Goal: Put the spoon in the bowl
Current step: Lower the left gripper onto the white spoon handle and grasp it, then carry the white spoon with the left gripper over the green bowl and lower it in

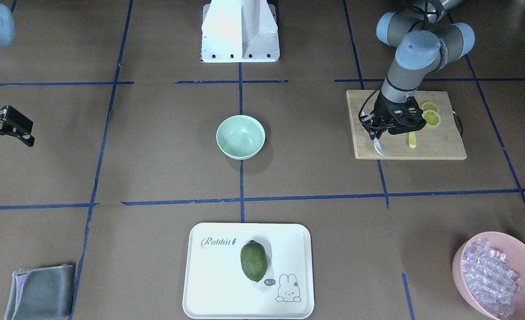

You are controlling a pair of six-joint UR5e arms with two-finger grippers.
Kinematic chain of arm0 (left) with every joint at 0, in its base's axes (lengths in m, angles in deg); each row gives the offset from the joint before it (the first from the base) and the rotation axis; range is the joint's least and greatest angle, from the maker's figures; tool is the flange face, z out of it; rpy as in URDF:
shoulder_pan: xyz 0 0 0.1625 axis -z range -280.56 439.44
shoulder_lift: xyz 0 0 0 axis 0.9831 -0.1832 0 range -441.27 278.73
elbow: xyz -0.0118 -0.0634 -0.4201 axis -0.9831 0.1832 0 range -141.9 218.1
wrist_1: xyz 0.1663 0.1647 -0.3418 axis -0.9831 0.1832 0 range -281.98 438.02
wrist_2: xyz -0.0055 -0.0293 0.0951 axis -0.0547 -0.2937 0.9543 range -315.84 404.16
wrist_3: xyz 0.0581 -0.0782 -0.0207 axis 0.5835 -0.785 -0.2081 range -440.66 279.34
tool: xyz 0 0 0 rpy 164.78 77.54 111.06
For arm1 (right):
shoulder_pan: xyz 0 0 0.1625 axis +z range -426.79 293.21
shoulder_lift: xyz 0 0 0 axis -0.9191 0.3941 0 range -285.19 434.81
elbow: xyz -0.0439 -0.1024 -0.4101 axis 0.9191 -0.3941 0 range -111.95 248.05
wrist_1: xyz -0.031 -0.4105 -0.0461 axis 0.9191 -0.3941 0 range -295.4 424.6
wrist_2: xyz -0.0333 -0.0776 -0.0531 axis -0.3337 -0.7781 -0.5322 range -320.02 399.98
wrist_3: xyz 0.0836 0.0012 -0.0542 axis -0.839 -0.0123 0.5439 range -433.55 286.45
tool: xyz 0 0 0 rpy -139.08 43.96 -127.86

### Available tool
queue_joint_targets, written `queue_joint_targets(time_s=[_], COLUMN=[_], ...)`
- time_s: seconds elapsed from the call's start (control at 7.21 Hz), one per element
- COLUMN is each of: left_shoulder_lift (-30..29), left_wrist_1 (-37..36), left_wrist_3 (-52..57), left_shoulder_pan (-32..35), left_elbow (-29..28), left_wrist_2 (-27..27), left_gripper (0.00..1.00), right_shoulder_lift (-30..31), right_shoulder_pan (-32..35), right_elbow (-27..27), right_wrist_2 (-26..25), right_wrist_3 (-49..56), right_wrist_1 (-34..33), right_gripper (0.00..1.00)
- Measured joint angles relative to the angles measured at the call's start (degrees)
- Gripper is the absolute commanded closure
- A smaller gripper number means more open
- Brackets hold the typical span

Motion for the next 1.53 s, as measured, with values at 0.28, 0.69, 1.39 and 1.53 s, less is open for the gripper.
queue_joint_targets(time_s=[0.28, 0.69, 1.39, 1.53], left_shoulder_lift=[0.06, -1.02, -22.09, -27.37], left_wrist_1=[-0.85, -11.57, -27.15, -26.80], left_wrist_3=[-0.03, 0.04, -7.41, -11.19], left_shoulder_pan=[0.52, 0.64, -3.56, -4.99], left_elbow=[1.64, 10.09, 8.52, 4.82], left_wrist_2=[-2.12, -4.24, -4.42, -4.40], left_gripper=[1.00, 1.00, 1.00, 1.00], right_shoulder_lift=[0.00, 0.07, 0.86, 1.13], right_shoulder_pan=[0.00, 0.00, 0.00, 0.00], right_elbow=[0.26, 0.05, -0.17, -0.18], right_wrist_2=[-0.05, -0.08, -0.05, -0.08], right_wrist_3=[-0.03, 0.04, 0.22, 0.25], right_wrist_1=[0.00, 0.00, 0.00, 0.00], right_gripper=[0.00, 0.00, 0.00, 0.00])
